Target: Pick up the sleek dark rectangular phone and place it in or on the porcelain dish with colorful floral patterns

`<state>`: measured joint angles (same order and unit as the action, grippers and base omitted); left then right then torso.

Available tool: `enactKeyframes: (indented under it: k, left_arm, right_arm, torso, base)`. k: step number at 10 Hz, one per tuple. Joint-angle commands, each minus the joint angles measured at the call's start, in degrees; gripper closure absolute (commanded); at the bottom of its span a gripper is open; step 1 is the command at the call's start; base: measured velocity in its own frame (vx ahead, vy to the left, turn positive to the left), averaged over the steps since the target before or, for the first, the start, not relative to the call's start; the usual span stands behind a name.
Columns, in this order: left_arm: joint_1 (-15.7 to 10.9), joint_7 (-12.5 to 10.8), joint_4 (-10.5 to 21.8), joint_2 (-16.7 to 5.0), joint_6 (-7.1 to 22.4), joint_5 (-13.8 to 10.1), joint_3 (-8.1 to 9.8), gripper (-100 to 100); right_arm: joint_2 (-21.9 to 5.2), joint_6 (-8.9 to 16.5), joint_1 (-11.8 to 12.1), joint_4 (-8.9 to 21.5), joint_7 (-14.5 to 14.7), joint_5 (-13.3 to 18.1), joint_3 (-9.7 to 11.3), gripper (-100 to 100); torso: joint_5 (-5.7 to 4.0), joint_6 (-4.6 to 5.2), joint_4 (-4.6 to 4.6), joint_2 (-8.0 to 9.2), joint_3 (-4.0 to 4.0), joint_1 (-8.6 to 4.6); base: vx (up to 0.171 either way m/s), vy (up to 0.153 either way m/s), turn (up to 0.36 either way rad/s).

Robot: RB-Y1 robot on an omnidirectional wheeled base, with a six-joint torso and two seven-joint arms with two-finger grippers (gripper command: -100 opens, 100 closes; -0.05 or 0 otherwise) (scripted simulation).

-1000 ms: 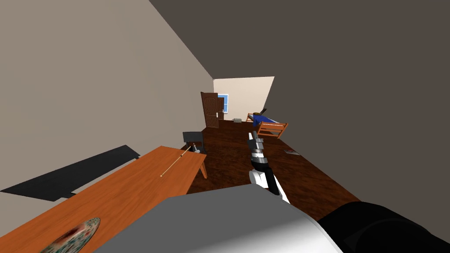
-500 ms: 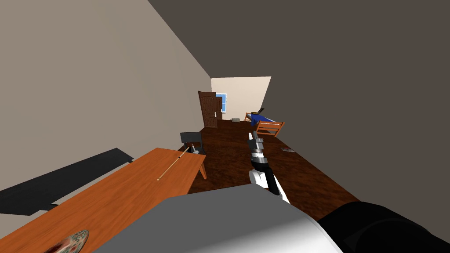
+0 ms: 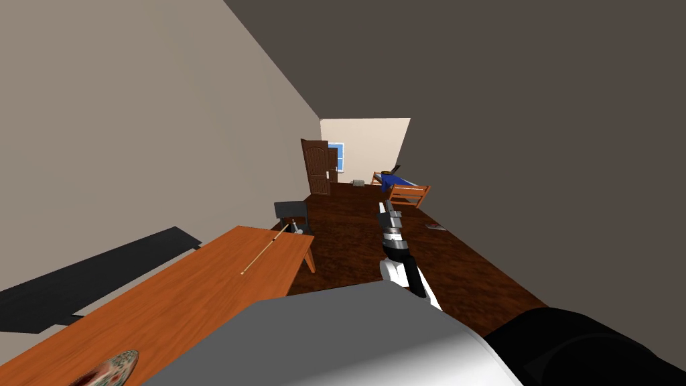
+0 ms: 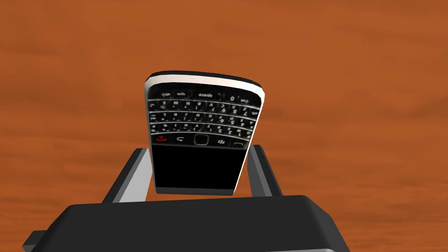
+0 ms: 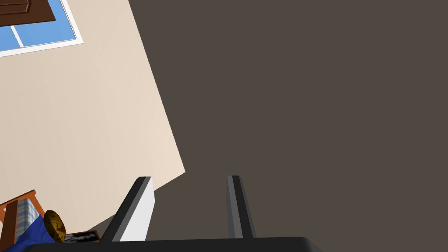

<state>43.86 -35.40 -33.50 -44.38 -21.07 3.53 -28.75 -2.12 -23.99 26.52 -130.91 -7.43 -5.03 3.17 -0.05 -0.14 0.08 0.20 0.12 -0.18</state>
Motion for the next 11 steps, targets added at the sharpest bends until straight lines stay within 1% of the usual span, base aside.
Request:
enactKeyframes:
  k: [1,3,4,5,6,8,9,10,11]
  left_arm:
    - [0.00,0.00,0.00,0.00,0.00,0.00,0.00,100]
    - [0.00,-0.05,0.00,0.01,0.00,-0.03,0.03,100]
    - [0.00,-0.07,0.01,0.01,0.00,-0.04,0.04,0]
    - [1.49,0.12,-1.36,-1.60,-0.94,-0.08,0.48,100]
    - [2.08,0.17,-1.80,-2.38,-1.47,-0.07,0.62,100]
    - [1.77,0.19,-1.17,-2.04,-1.62,-0.02,0.53,100]
    - [1.81,0.17,-1.36,-2.06,-1.55,-0.05,0.56,0]
    - [2.54,0.53,-0.11,-3.82,-1.01,-0.56,1.47,100]
    - [2.54,0.53,-3.45,-3.82,-1.01,-0.56,1.47,100]
  right_arm:
    - [0.00,0.00,0.00,0.00,0.00,0.00,0.00,0]
    - [0.00,0.00,0.00,0.00,0.00,0.00,0.00,0]
    - [0.00,0.00,0.00,0.00,0.00,0.00,0.00,0]
    - [0.00,0.00,0.00,0.00,0.00,0.00,0.00,0]
    - [0.00,0.00,0.01,0.00,0.00,0.00,0.00,0]
    - [0.00,0.00,0.01,0.00,0.00,0.00,0.00,0]
    - [0.00,0.00,0.00,0.00,0.00,0.00,0.00,0]
    - [0.00,0.00,0.00,0.00,0.00,0.00,0.00,0]
    - [0.00,0.00,0.00,0.00,0.00,0.00,0.00,0]
  torso:
    - [0.00,0.00,0.00,0.00,0.00,0.00]
    - [0.01,0.02,-0.01,0.00,-0.01,0.01]
    - [0.01,0.03,-0.01,-0.01,-0.01,0.01]
    - [0.02,0.03,-0.01,-0.01,-0.01,0.01]
    - [-0.02,-0.08,-0.04,-0.12,-0.07,-0.11]
    - [-0.04,0.02,-0.04,-0.21,-0.12,-0.21]
    - [-0.02,0.02,-0.03,-0.12,-0.08,-0.11]
    - [0.00,0.02,-0.02,-0.06,-0.04,-0.04]
    - [-0.13,0.12,-0.06,-0.19,-0.12,-0.08]
  base:
    - [0.000,0.000,0.000]
    - [0.000,0.000,0.000]
    - [0.000,0.000,0.000]
    - [0.051,-0.031,0.153]
    - [0.077,-0.059,0.154]
    - [0.034,-0.030,0.017]
    - [0.000,0.000,0.000]
    - [0.047,-0.027,-0.108]
    - [0.058,-0.014,-0.061]
